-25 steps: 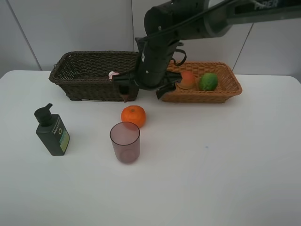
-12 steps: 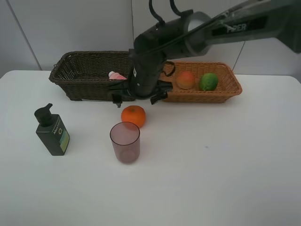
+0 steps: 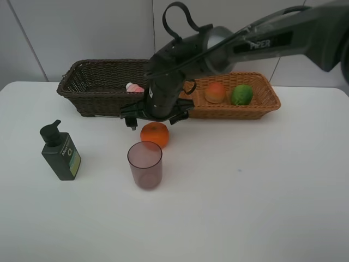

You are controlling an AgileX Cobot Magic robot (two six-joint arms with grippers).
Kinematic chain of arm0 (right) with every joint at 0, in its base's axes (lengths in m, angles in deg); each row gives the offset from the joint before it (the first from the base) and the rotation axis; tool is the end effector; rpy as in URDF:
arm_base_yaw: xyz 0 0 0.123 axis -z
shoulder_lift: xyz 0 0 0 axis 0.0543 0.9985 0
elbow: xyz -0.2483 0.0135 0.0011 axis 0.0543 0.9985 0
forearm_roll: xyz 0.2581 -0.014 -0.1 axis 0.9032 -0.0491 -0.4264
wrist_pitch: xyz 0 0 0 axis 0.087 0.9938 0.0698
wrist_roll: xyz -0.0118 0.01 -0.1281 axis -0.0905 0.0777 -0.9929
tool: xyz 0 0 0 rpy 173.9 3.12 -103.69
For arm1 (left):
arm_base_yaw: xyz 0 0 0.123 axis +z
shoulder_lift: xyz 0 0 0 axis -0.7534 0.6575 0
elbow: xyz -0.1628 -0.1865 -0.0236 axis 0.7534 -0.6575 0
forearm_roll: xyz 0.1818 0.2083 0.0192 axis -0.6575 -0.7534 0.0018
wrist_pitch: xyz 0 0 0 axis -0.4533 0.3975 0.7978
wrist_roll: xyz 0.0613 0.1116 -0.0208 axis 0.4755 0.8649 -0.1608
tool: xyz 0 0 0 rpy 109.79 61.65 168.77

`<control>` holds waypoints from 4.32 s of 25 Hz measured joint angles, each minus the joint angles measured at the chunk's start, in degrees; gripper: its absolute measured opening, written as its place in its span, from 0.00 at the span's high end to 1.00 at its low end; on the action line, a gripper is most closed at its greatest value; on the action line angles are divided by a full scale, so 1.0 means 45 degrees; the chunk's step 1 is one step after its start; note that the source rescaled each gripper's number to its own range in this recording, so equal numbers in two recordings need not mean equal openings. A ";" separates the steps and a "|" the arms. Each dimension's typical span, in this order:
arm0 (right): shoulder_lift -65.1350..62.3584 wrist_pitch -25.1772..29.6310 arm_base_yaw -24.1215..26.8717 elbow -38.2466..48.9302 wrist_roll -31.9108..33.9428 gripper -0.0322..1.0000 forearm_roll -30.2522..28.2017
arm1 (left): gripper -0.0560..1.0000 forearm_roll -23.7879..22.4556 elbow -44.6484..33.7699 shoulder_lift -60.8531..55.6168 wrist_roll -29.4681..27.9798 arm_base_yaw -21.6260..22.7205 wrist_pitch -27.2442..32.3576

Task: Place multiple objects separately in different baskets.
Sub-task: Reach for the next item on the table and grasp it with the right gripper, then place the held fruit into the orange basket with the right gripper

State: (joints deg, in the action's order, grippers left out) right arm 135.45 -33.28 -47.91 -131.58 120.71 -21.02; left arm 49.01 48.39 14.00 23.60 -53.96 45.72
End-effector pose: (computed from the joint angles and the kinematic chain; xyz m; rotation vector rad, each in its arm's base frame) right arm 0.3583 0.3245 0.0643 -0.3863 2.6551 0.1565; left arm 0.0868 0.0000 0.2741 0.0257 2.0352 -0.0115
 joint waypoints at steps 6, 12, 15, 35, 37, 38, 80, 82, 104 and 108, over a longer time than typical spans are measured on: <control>0.0405 -0.0006 -0.0076 0.0000 0.0000 0.02 -0.0041 | 0.04 0.0000 0.0000 0.0000 0.0000 0.0000 0.0000; 0.0463 -0.0070 -0.0076 0.0013 0.0000 0.02 -0.0041 | 0.04 0.0000 0.0000 0.0000 0.0000 0.0000 0.0000; 0.0473 -0.0091 -0.0076 0.0013 0.0000 0.02 -0.0059 | 0.04 0.0000 0.0000 0.0000 0.0000 0.0000 0.0000; 0.0914 -0.0017 -0.0099 0.0037 0.0000 0.48 -0.0567 | 0.04 0.0000 0.0000 0.0000 0.0000 0.0000 0.0000; 0.0914 -0.0017 -0.0099 0.0037 0.0000 0.52 -0.0605 | 0.04 0.0000 0.0000 0.0000 0.0000 0.0000 0.0000; 0.0914 -0.0017 -0.0099 0.0037 0.0000 0.52 -0.0605 | 0.04 0.0000 0.0000 0.0000 0.0000 0.0000 0.0000; -0.2368 0.0652 0.2896 0.0037 -0.0049 0.52 -0.2312 | 0.04 0.0000 0.0000 0.0000 0.0000 0.0000 0.0000; -0.2368 0.0213 0.3164 0.0080 -0.0049 0.52 -0.2325 | 0.04 0.0000 0.0000 0.0000 0.0000 0.0000 0.0000; -0.1194 -0.4433 0.3919 0.1818 0.0000 0.52 -0.2365 | 0.04 0.0000 0.0000 0.0000 0.0000 0.0000 0.0000; -0.1169 -0.4604 0.3919 0.1818 0.0000 0.45 -0.2441 | 0.04 0.0000 0.0000 0.0000 0.0000 0.0000 0.0000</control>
State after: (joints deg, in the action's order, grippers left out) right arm 130.19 -53.99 -30.28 -123.40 120.71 -32.00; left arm 49.01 48.39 14.00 23.60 -53.96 45.72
